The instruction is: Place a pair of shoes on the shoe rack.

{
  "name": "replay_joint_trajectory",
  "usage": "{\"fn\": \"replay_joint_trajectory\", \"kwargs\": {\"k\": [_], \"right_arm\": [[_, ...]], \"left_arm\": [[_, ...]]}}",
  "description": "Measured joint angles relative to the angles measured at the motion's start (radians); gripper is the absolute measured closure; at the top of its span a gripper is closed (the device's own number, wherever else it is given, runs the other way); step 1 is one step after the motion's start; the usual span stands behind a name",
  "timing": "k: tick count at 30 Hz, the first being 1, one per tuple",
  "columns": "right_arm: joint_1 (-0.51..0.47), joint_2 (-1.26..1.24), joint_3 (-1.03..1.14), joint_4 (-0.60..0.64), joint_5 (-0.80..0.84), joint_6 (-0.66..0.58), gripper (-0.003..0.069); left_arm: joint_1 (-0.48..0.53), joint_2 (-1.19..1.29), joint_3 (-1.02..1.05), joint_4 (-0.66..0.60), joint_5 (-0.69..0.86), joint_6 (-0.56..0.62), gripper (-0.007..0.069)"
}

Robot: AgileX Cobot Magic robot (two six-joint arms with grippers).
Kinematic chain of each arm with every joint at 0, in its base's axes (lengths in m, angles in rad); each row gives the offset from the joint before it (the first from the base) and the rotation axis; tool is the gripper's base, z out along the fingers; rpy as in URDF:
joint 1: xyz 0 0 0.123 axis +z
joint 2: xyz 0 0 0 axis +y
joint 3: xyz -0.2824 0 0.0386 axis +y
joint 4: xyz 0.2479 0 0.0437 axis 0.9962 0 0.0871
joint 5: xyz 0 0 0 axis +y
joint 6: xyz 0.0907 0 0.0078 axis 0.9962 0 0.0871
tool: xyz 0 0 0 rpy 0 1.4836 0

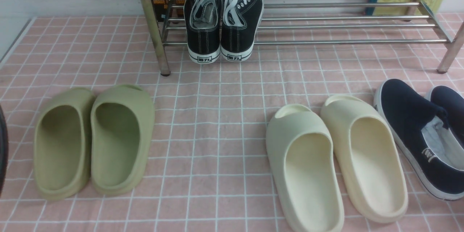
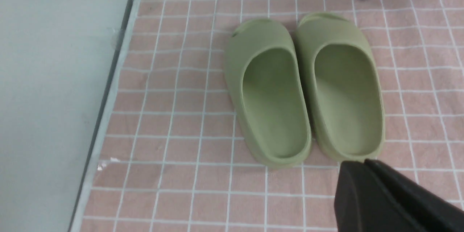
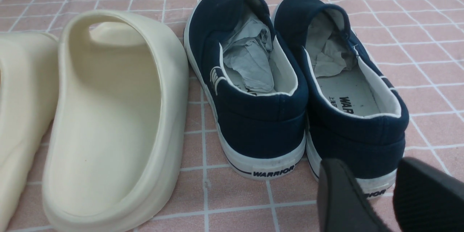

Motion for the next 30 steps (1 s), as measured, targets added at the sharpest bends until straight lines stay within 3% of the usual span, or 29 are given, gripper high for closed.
{"fn": "replay_joint_trajectory", "kwargs": {"k": [5, 15, 21, 23, 24, 25, 30], "right_arm": [[0.000, 0.000, 0.000, 0.000, 0.000, 0.000, 0.0419], [0.000, 0.000, 0.000, 0.000, 0.000, 0.000, 0.0419], [-0.001, 0.000, 0.000, 0.000, 0.000, 0.000, 0.0419], [-0.001, 0.000, 0.000, 0.000, 0.000, 0.000, 0.0419], [-0.001, 0.000, 0.000, 0.000, 0.000, 0.000, 0.0419], [-0.001, 0.000, 0.000, 0.000, 0.000, 0.000, 0.0419], [-0.001, 0.000, 0.000, 0.000, 0.000, 0.000, 0.0419]], "left_arm": [[0.000, -0.043, 0.004, -0.036, 0.000, -0.046, 0.0603], [0.016, -0.083, 0.070, -0.048, -0.021, 0.004, 0.0608], [0.238, -0.285, 0.356, -0.135, -0.388, 0.052, 0.0608], [0.356, -0.390, 0.521, -0.201, -0.571, 0.127, 0.0608], [0.356, -0.399, 0.521, -0.201, -0.571, 0.133, 0.0608], [0.438, -0.475, 0.647, -0.264, -0.704, 0.183, 0.0608], [0.564, -0.611, 0.866, -0.401, -0.889, 0.275, 0.0608]]}}
